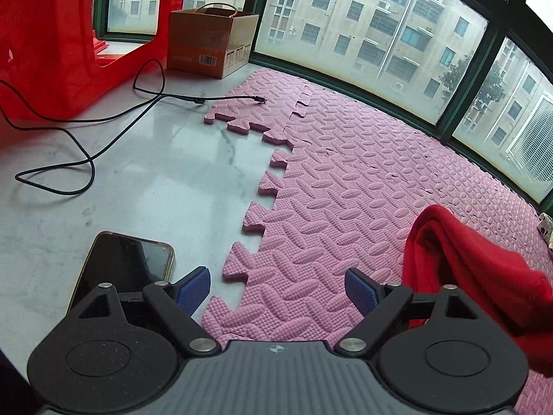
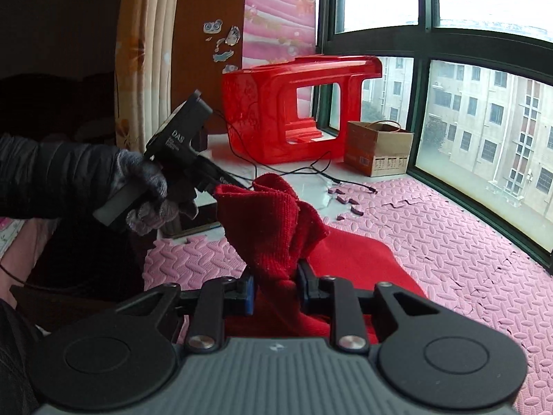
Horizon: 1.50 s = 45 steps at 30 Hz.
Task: Fold clothes
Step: 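Lift the cuffs with the right gripper and fold them over toward the waist, then lower the cuffs onto the waist end and open the right gripper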
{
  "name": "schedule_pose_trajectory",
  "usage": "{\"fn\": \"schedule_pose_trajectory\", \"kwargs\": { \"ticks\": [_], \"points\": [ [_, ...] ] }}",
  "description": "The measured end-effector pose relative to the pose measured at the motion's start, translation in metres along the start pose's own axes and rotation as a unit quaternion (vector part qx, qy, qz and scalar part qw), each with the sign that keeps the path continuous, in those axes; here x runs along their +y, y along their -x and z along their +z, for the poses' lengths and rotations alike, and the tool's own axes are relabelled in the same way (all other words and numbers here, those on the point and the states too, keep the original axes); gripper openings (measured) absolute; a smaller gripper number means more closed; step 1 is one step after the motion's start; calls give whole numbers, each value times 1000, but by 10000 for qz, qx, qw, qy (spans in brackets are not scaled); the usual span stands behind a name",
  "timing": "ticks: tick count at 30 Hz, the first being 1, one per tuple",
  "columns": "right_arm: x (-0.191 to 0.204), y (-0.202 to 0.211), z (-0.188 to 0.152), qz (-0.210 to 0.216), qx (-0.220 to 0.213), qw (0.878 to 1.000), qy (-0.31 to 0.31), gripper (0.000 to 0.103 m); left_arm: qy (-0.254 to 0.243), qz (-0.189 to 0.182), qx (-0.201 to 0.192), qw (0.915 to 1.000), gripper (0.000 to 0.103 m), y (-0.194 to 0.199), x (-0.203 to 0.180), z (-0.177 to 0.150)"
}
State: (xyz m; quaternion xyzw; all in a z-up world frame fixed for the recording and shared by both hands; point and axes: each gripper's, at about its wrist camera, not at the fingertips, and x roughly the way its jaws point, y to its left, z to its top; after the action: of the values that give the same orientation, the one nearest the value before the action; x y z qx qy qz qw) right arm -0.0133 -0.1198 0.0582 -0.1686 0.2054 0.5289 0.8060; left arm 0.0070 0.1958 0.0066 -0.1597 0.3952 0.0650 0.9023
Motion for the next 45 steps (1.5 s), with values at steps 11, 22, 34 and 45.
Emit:
{"fn": "schedule_pose_trajectory", "kwargs": {
  "ticks": [11, 22, 34, 45],
  "points": [
    [43, -2, -25, 31, 493, 9964, 688, 45, 50, -183, -20, 9998, 88, 14, -2, -18],
    [34, 22, -3, 79, 338, 9994, -68, 42, -238, -729, -163, 9969, 88, 57, -23, -40],
    [49, -12, -4, -314, 786, 9957, 388, 8, -630, -1727, 334, 9824, 80, 89, -65, -105],
    [47, 27, 11, -447, 544, 9971, 271, 6, -719, -1831, 315, 9799, 20, 82, -77, -102]
  ]
}}
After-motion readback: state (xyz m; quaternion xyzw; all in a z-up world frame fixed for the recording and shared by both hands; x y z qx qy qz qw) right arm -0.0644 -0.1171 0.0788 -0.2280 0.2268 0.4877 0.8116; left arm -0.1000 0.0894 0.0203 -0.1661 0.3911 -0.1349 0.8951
